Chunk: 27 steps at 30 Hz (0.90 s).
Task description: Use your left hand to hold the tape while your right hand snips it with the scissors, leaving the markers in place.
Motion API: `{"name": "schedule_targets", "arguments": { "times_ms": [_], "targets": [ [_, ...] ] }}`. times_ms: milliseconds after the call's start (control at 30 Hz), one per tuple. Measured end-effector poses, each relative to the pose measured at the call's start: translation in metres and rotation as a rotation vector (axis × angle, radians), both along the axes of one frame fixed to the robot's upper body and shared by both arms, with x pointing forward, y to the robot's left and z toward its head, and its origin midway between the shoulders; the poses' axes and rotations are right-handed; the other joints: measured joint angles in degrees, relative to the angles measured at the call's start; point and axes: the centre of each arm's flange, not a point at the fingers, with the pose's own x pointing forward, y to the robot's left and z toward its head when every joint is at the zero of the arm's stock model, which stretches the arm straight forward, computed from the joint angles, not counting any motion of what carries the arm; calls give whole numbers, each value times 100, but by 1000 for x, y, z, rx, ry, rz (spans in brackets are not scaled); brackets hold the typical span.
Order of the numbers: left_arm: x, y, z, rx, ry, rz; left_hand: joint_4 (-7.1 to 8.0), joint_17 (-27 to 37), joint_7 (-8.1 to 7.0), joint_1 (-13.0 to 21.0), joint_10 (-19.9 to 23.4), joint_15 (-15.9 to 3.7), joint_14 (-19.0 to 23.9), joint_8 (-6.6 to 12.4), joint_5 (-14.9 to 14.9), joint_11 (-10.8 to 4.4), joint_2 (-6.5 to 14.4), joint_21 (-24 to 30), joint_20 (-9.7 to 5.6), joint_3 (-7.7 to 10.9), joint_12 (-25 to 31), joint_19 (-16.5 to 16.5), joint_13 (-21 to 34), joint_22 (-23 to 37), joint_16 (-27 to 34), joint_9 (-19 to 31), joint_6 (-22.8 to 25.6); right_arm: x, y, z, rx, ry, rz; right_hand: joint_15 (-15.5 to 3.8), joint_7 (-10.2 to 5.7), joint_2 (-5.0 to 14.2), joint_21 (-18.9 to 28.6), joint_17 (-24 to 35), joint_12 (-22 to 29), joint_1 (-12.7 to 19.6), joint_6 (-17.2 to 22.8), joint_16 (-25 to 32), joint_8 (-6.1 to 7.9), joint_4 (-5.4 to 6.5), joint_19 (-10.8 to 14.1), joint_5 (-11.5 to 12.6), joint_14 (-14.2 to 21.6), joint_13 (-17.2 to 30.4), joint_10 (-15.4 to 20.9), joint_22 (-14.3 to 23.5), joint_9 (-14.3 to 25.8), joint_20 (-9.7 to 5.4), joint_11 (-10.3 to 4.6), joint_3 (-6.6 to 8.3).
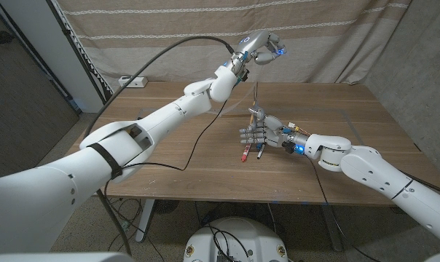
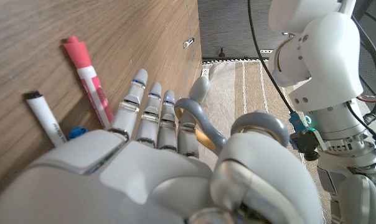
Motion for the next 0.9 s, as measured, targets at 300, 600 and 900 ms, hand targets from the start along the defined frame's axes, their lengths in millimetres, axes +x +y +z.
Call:
{"name": "schedule_targets", "arguments": {
  "times_ms": [300,600,900],
  "targets": [
    [-2,-1,-2,4,-18,7,0,0,0,-1,11,0,0,0,0,-10,-1,0,0,0,-6,0,0,0,0,0,0,2,-3,-1,-2,7,-8,-30,0,13,0,0,0,26,0,0,0,0,0,-22,31,0,31,0,17,0,31,0],
    [0,-2,-6,8,2,4,0,0,0,-2,10,0,0,0,-1,-10,-2,44,0,0,-10,0,-1,0,-2,0,0,2,-4,0,-2,6,-17,-30,0,36,0,0,0,49,0,0,-1,23,0,-33,31,0,51,-1,10,0,10,23],
    [3,-2,-7,11,28,1,0,0,0,-3,10,0,0,0,-1,-10,-3,44,0,0,-1,0,-1,1,-7,1,0,2,-6,-1,-8,4,-29,-30,1,28,0,0,0,101,0,0,-5,-1,0,-43,30,0,51,-1,10,0,10,47]
  ]
}}
